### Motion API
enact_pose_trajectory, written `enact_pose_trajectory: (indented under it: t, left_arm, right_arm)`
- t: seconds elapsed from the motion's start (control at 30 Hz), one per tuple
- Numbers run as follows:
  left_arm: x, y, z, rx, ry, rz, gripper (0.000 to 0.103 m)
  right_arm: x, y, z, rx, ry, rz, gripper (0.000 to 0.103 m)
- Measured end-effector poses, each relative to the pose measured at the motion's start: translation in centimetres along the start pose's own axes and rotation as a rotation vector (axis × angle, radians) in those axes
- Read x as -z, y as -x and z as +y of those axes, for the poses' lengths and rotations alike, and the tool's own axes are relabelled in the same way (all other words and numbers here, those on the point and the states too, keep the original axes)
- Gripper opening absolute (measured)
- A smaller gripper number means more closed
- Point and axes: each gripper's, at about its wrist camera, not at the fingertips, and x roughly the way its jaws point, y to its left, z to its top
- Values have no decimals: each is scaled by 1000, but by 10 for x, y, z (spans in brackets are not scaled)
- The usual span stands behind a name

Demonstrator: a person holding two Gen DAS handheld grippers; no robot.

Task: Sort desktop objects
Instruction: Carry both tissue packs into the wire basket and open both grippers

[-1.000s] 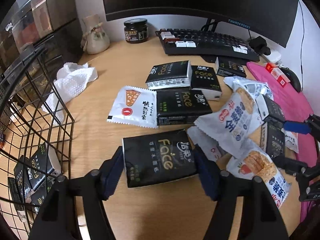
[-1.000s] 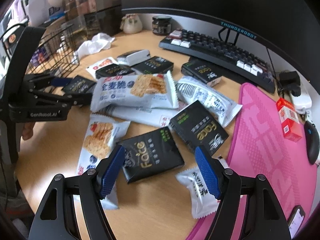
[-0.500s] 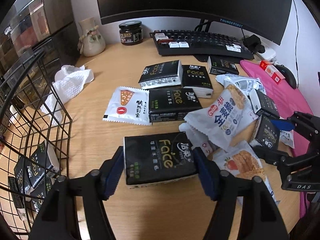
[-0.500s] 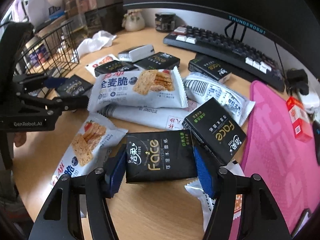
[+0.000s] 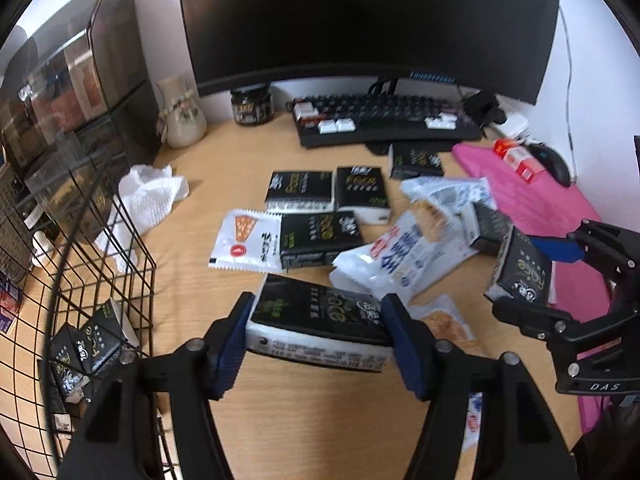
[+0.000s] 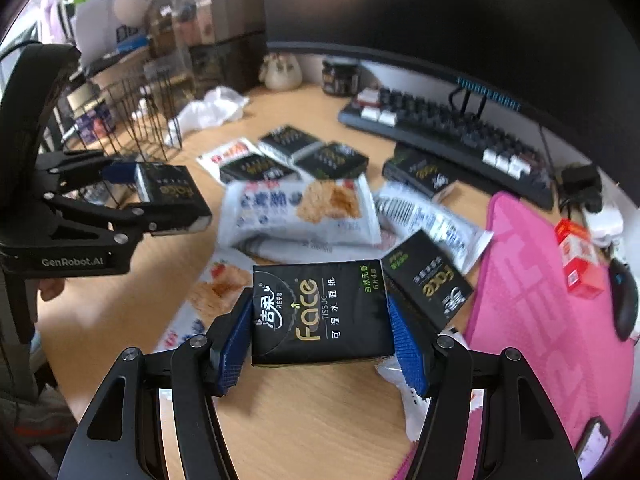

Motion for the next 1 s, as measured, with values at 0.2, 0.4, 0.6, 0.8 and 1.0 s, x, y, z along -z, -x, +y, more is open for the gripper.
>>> enact_pose_trajectory:
  t: [0.2,0.4,0.6,0.8,1.0]
  left_arm:
    - [-1,19,-1,-7,-5,-36,68]
    - [-4,48,-1,-12,-8,-96,68]
    - [-15,97,14,-57,5,-206,68]
    - [-11,135,60,-150,66,-269,68]
    - [11,149,116,-233,160,-252,68]
  right_arm:
    - [-7,25,7,8,4,-47,63]
    - [-16,45,24,-3,23,-93,63]
    - [-37,65,41,-31,43,-159,63]
    - [-76,66,97,-134,136,-208,63]
    - [-106,50,167,-228,247,-218,63]
